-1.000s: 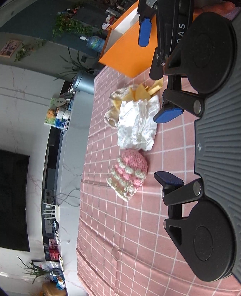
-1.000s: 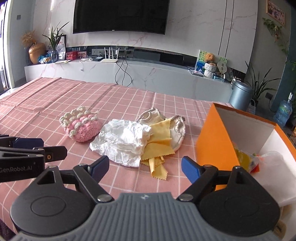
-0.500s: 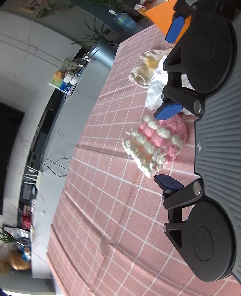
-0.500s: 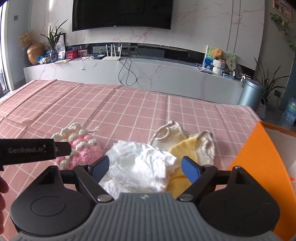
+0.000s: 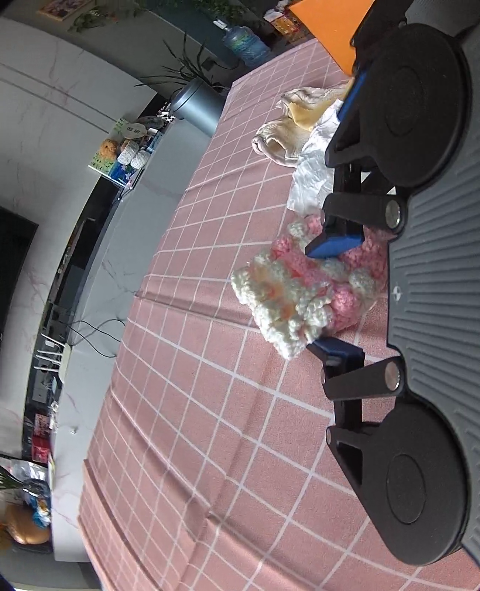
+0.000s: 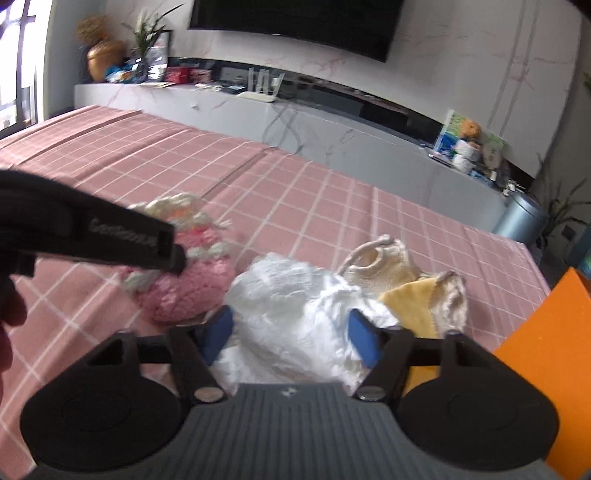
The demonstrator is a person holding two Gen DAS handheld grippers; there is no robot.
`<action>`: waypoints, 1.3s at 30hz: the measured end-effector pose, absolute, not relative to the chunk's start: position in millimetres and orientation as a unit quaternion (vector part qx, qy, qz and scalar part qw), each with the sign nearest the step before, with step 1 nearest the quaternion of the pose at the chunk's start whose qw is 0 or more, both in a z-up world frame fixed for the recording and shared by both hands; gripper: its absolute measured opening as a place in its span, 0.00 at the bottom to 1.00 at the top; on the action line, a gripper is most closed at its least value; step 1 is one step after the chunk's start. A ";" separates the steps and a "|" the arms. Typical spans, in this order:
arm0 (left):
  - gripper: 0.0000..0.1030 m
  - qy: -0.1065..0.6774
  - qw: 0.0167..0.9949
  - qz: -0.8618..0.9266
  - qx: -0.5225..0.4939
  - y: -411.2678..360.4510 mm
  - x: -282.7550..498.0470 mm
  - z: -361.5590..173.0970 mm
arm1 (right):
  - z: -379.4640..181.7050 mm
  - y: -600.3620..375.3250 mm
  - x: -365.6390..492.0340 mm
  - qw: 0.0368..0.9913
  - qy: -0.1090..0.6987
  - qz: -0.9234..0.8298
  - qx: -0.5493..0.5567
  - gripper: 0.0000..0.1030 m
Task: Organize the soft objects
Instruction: 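Grasp the pink crocheted pouch with the left tool while the right tool grasps the white tissue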
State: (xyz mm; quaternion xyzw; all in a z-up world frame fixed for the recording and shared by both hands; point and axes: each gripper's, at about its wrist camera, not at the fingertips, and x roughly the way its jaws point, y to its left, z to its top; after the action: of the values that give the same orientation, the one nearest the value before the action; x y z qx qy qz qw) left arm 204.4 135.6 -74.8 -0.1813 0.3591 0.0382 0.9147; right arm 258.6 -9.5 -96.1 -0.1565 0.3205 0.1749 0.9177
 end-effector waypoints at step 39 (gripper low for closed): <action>0.70 0.410 0.897 -0.004 -0.166 105.4 85.0 -58.4 | -75.8 -82.6 159.0 0.887 0.365 0.255 -0.123 0.88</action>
State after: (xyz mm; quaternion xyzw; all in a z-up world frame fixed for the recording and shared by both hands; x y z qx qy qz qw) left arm 85.0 105.4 -58.4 -0.1664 0.4098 -0.0043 0.8969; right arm 159.0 -82.6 -75.8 -0.1228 0.3649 0.2546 0.8871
